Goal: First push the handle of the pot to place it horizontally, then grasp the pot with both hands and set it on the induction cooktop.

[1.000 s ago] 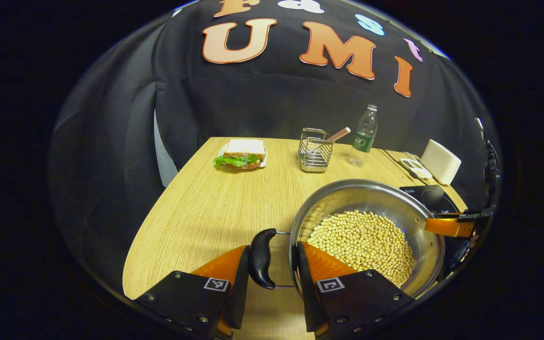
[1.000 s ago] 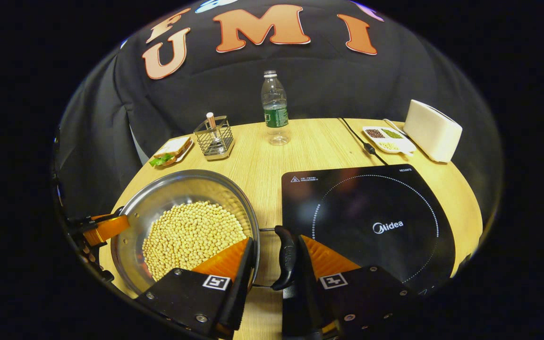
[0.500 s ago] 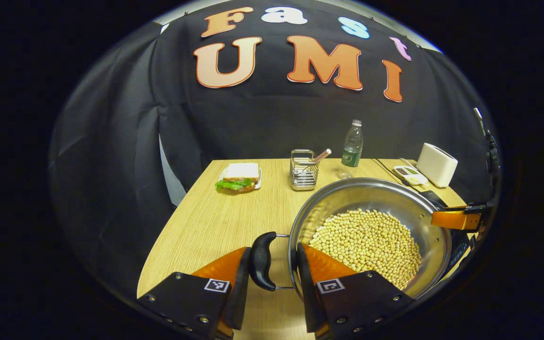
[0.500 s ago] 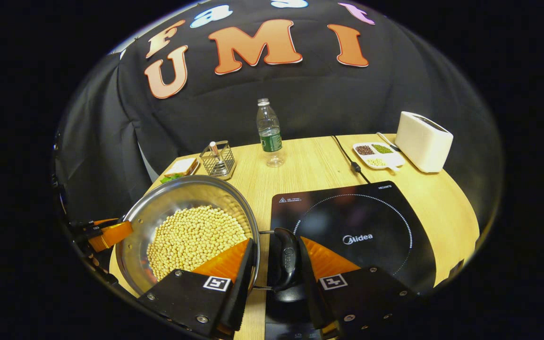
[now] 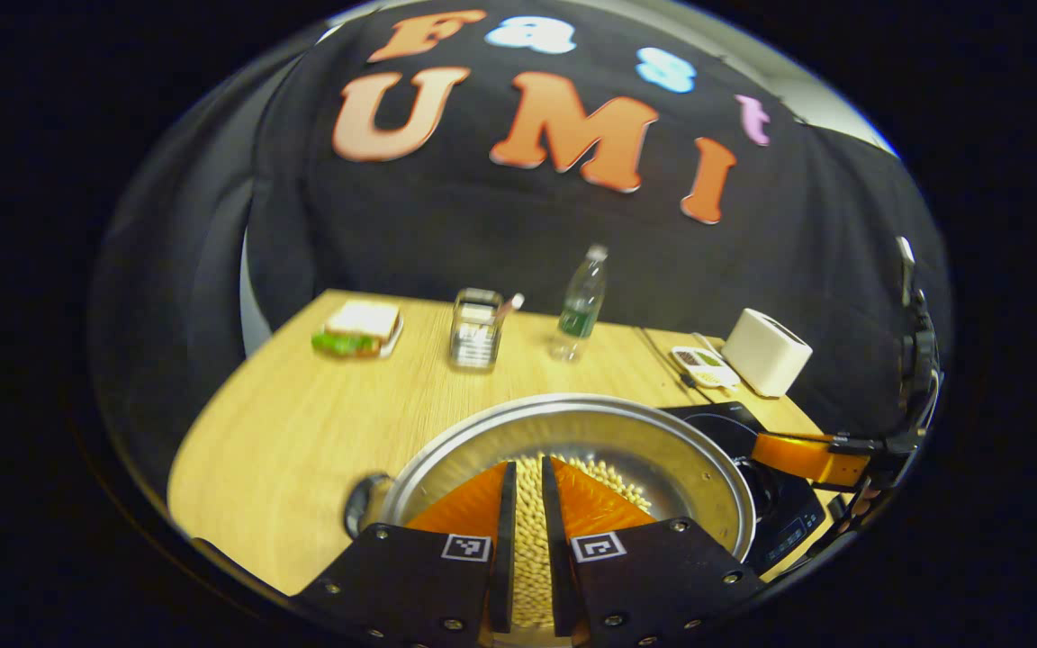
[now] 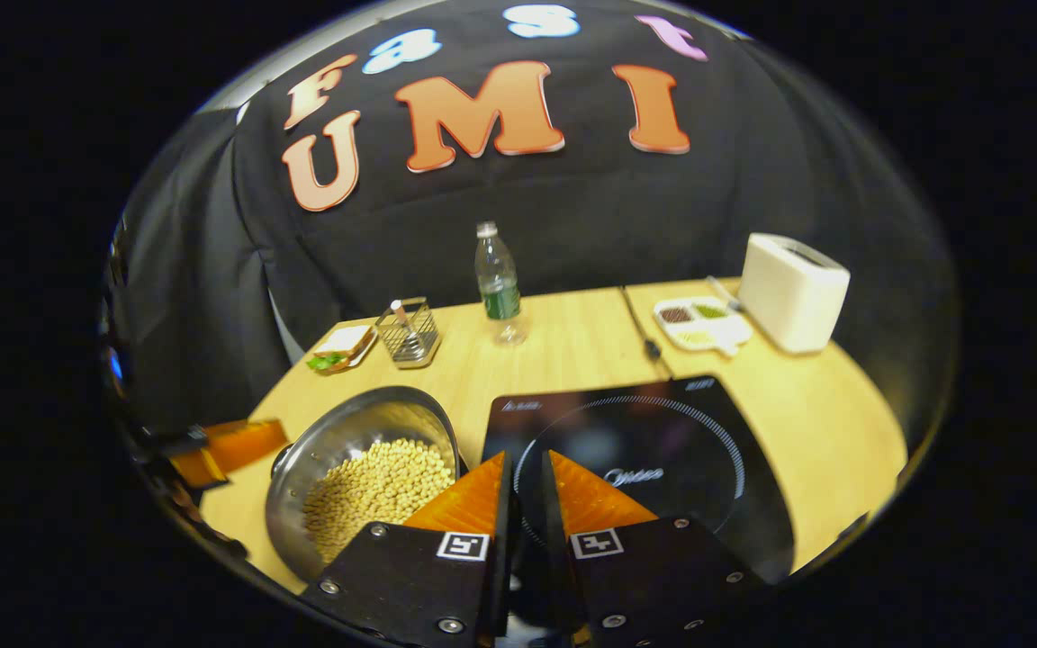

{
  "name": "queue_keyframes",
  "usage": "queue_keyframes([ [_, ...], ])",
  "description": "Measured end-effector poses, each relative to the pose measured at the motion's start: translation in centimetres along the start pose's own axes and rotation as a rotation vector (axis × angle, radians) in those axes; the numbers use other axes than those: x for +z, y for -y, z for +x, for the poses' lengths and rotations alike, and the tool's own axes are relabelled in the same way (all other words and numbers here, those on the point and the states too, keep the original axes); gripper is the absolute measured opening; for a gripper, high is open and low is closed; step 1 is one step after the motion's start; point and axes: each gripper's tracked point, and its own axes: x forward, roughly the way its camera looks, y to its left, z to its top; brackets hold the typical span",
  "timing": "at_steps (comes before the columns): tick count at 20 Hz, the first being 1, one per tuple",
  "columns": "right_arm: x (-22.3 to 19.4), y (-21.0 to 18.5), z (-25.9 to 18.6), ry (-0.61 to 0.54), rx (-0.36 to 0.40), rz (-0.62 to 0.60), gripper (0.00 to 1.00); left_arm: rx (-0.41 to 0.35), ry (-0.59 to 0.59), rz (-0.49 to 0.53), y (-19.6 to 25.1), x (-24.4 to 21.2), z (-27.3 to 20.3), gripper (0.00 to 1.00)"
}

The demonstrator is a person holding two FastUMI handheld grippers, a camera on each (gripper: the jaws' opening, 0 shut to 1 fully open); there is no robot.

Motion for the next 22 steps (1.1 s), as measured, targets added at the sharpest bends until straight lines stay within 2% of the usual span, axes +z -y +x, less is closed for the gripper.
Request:
queue_keyframes([
  [1, -0.2, 0.2, 0.7, -0.008, -0.012, -0.002, 0.19, 0.021, -0.013, -0.001, -0.9, -0.5, 1.7, 0.09],
  [2, -0.4, 0.6, 1.3, -0.017, -0.018, 0.008, 0.19, 0.057, 0.013, 0.037, -2.4, 0.1, 1.2, 0.21],
  [5, -0.1, 1.4, 1.5, 0.002, -0.041, 0.028, 0.3, 0.15, 0.115, 0.165, -7.3, 3.0, -1.0, 0.24],
  [7, -1.3, 1.1, 1.8, -0.015, -0.042, 0.025, 0.43, 0.177, 0.136, 0.252, -9.9, 4.2, -1.8, 0.27],
  [8, -2.1, 0.7, 1.8, -0.03, -0.04, 0.023, 0.53, 0.184, 0.114, 0.27, -10.8, 3.8, -1.8, 0.42],
  [10, -3.9, -0.5, 2.1, -0.059, -0.027, 0.028, 0.63, 0.172, 0.081, 0.268, -11.7, 2.8, -1.3, 0.58],
  [11, -4.8, -1.2, 2.2, -0.081, -0.019, 0.025, 0.72, 0.166, 0.065, 0.253, -11.9, 2.4, -1.0, 0.63],
  [12, -5.0, -0.7, 2.6, -0.057, -0.06, 0.007, 0.83, 0.156, 0.054, 0.236, -11.9, 1.8, -0.5, 0.78],
  [14, -4.2, -0.7, 1.9, -0.041, -0.086, -0.003, 0.87, 0.129, 0.029, 0.218, -11.7, 1.1, 0.0, 0.78],
  [16, -3.9, -1.2, 1.9, -0.032, -0.075, 0.041, 0.87, 0.11, 0.013, 0.218, -11.4, 0.6, 0.6, 0.8],
  [19, -3.8, -1.3, 1.6, -0.023, -0.091, 0.034, 0.87, 0.119, -0.02, 0.231, -11.7, -0.3, 1.3, 0.78],
  [21, -3.4, -2.2, 0.9, -0.009, -0.071, 0.053, 0.87, 0.141, -0.033, 0.247, -12.4, -0.8, 1.6, 0.78],
  [22, -3.6, -3.2, 1.1, -0.013, -0.034, 0.06, 0.87, 0.131, -0.039, 0.232, -12.3, -1.1, 1.7, 0.78],
])
